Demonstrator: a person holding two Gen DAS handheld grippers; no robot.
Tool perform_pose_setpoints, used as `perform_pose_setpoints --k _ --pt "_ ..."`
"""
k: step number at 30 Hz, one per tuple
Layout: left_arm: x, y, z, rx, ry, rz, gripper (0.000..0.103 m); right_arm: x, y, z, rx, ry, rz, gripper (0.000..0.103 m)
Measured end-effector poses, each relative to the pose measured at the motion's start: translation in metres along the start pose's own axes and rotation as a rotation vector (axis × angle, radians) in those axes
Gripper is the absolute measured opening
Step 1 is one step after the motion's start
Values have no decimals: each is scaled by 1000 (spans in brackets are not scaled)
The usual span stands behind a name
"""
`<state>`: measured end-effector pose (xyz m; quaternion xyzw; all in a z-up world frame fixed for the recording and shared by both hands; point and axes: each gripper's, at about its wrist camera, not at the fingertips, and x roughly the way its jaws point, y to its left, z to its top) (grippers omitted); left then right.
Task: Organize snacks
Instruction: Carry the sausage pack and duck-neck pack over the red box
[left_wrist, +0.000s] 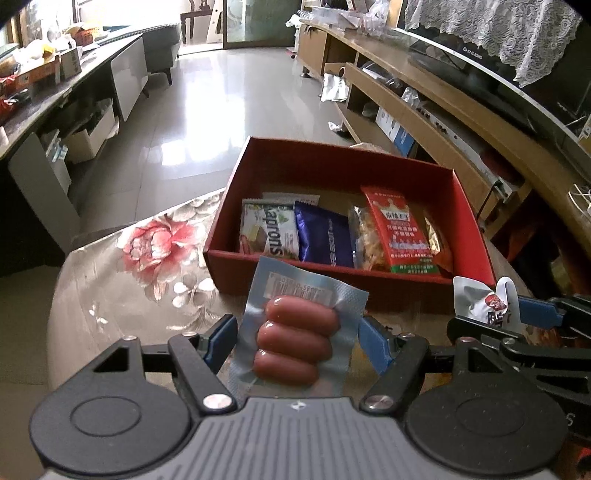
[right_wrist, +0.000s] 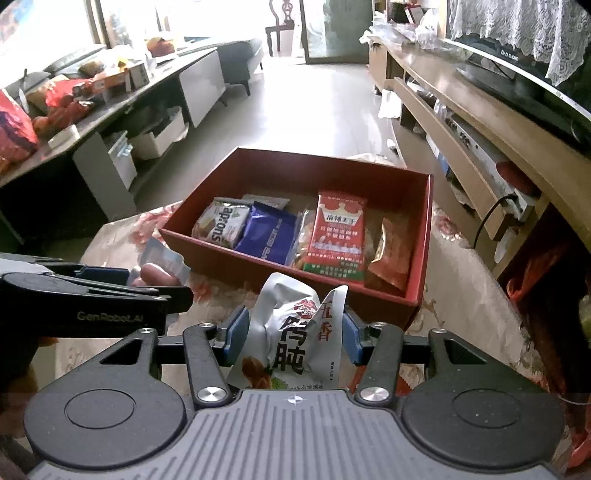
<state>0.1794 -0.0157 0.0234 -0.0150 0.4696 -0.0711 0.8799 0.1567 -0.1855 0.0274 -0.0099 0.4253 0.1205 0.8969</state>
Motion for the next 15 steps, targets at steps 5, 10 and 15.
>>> perform_pose_setpoints --k 5,10,15 --pt "2 -4 7 13 -15 17 75 1 -4 7 8 -13 -8 60" --pt "4 -5 12 16 -20 22 75 2 -7 13 9 -23 -17 60" --pt "8 -8 21 22 -31 32 75 4 -14 19 19 -30 -26 60"
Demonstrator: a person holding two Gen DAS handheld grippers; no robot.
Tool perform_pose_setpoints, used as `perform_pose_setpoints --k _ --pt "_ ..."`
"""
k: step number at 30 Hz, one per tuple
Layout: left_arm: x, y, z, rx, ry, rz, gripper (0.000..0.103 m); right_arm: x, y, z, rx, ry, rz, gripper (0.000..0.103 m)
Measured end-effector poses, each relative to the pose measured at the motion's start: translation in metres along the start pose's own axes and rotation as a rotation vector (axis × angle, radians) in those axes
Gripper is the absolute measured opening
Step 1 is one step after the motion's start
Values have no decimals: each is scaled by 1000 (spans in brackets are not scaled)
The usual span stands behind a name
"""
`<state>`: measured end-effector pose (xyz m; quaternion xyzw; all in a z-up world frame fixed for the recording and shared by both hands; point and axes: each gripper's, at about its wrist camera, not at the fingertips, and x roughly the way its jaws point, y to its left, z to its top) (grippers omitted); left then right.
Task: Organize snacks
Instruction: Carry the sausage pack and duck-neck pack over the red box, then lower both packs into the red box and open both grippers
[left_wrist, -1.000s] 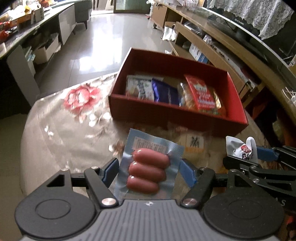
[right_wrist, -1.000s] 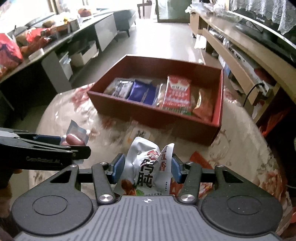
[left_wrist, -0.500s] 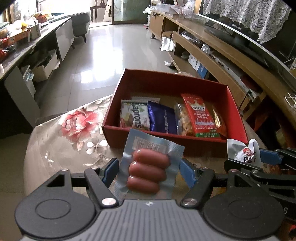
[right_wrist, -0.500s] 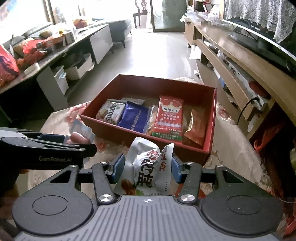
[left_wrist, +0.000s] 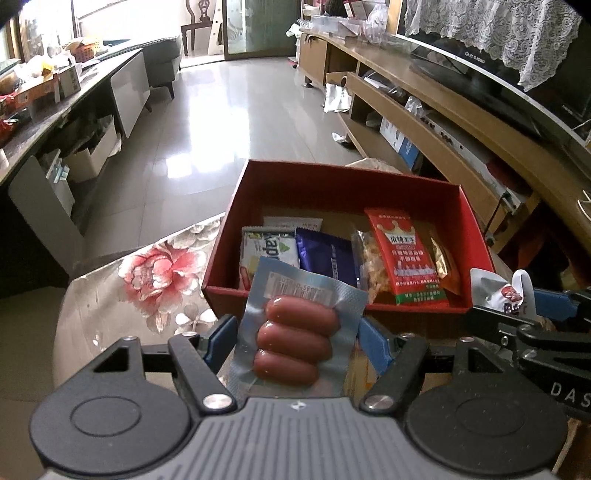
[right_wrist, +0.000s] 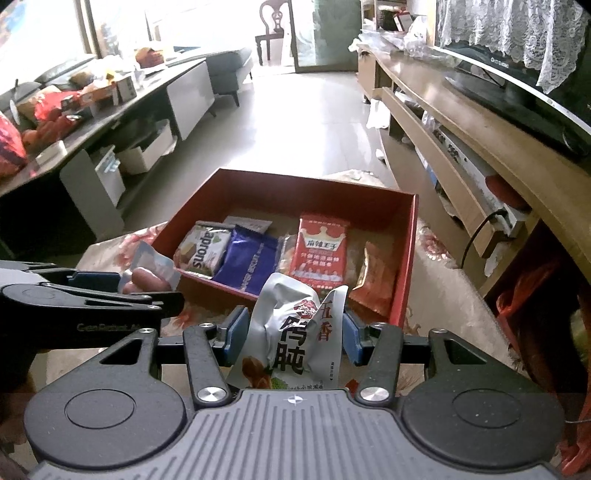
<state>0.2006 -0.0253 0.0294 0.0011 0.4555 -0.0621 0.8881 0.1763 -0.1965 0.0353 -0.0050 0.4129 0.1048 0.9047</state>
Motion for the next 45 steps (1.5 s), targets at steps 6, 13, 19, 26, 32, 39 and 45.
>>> perform_pose_setpoints --k 6,13,19,26,32,39,45 --pt "11 -3 14 -1 -8 6 75 7 -10 12 18 -8 -12 60" --pt "34 -6 34 -6 -6 24 75 26 -20 28 25 -3 -29 60" --pt "56 -5 49 -22 -3 38 75 45 -28 39 17 6 -45 60" --pt "79 -11 57 -31 14 44 75 68 -35 52 29 7 -33 60" --pt "96 -17 60 -20 31 58 75 86 -39 54 23 24 -35 60" --pt "103 -20 59 -15 40 70 75 99 -45 52 30 35 -31 61" --pt "106 -24 58 6 41 83 74 108 -43 50 16 62 -36 64"
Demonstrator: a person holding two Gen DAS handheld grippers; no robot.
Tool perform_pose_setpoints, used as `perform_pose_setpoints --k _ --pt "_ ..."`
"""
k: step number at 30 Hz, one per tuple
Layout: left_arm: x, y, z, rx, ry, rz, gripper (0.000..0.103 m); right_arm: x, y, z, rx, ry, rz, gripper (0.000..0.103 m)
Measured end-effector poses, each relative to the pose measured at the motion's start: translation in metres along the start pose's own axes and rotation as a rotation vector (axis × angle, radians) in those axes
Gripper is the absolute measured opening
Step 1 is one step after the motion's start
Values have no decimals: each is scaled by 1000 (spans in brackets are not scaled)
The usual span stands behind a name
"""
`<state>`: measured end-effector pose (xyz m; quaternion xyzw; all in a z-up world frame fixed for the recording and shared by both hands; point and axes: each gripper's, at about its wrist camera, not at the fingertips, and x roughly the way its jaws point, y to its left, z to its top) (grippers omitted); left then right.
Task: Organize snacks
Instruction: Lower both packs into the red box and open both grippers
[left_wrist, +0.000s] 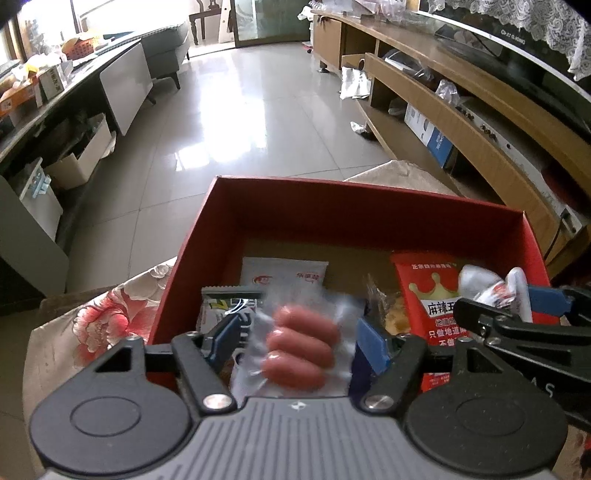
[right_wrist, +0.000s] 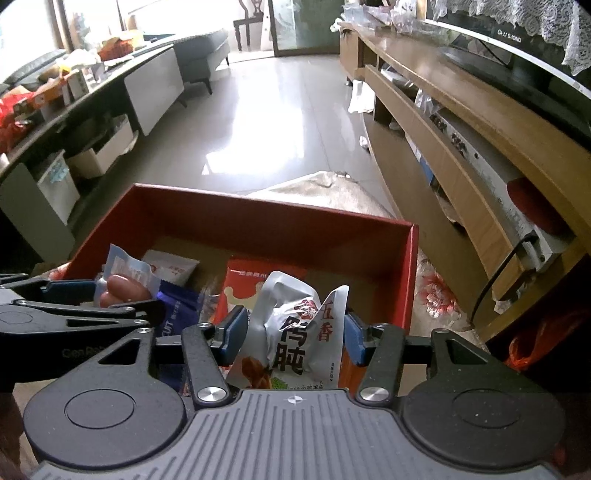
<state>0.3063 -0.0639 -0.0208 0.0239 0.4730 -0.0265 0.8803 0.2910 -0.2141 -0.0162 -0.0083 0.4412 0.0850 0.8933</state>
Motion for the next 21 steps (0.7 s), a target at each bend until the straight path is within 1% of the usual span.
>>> perform_pose_setpoints --k 1,5,9,12,18,21 --pt "-1 0 0 1 -3 3 74 0 0 0 -2 0 -4 63" --pt "-4 0 0 4 -7 1 74 0 0 1 -2 -9 -10 69" --pt "-10 1 -2 8 -13 1 74 -5 1 1 -13 -22 -25 71" --pt "-17 3 -3 0 -20 -3 75 -10 1 1 -16 -29 -29 75" --pt "-36 6 -11 -2 -39 -22 76 -27 2 0 -21 -48 -35 76" --pt "-49 4 -17 5 -51 -38 76 -38 2 -3 -19 -59 -37 78"
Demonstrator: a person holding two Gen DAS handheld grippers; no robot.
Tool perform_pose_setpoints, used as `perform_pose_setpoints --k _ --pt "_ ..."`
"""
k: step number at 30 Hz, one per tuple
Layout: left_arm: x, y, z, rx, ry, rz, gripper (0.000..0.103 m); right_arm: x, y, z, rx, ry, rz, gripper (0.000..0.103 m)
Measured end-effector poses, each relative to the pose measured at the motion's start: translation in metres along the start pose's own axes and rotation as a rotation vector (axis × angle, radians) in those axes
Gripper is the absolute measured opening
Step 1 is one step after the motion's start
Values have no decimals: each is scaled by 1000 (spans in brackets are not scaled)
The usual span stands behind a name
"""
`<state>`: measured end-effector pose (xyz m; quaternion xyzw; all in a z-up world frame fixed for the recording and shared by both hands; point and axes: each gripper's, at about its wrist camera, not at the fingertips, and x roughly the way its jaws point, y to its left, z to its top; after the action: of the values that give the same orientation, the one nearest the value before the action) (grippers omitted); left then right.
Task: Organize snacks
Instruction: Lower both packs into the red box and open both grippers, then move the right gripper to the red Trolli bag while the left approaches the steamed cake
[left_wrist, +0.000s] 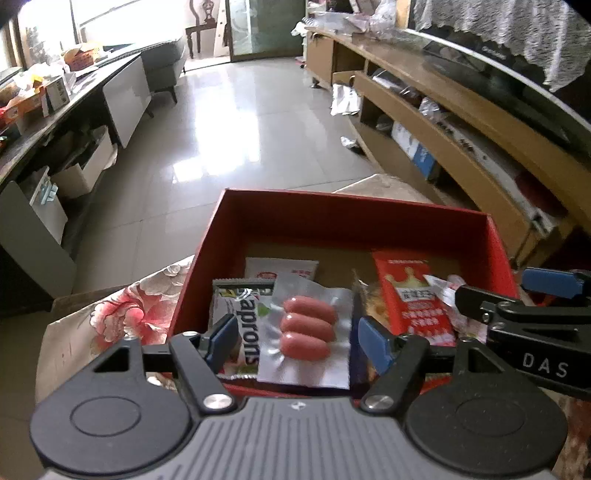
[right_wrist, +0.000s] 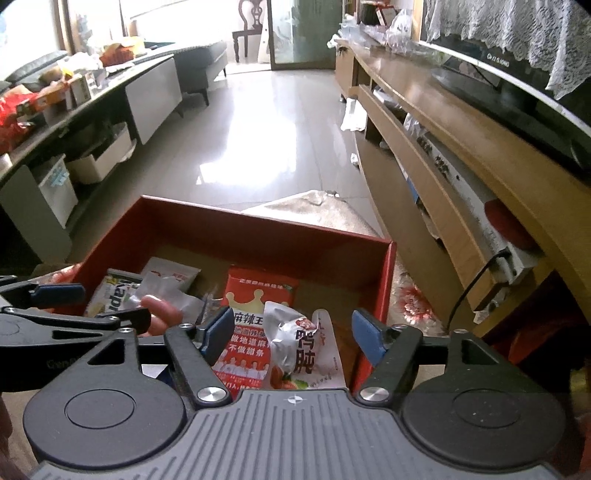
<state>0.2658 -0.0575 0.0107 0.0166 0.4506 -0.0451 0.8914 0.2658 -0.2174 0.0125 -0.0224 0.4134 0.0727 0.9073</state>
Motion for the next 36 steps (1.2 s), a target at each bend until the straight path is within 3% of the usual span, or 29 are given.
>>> perform_pose_setpoints --k 9,19,30,31,33,36 --pt "-21 -9 -25 49 5 -18 77 -24 2 -22 -11 18 -25 79" --pt "-21 -23 -72 84 114 -70 76 -49 -4 -67 -10 87 -44 80" --pt "8 -40 -78 13 201 -106 80 -62 -19 -97 42 137 -24 82" --pt "12 -42 -78 11 206 -102 80 -62 -21 -98 51 142 -21 82" --pt "19 -46 -79 14 212 -93 91 -60 -27 -99 67 151 -23 82" --pt "25 -52 -82 31 203 -55 89 -56 -33 -103 88 173 -18 83"
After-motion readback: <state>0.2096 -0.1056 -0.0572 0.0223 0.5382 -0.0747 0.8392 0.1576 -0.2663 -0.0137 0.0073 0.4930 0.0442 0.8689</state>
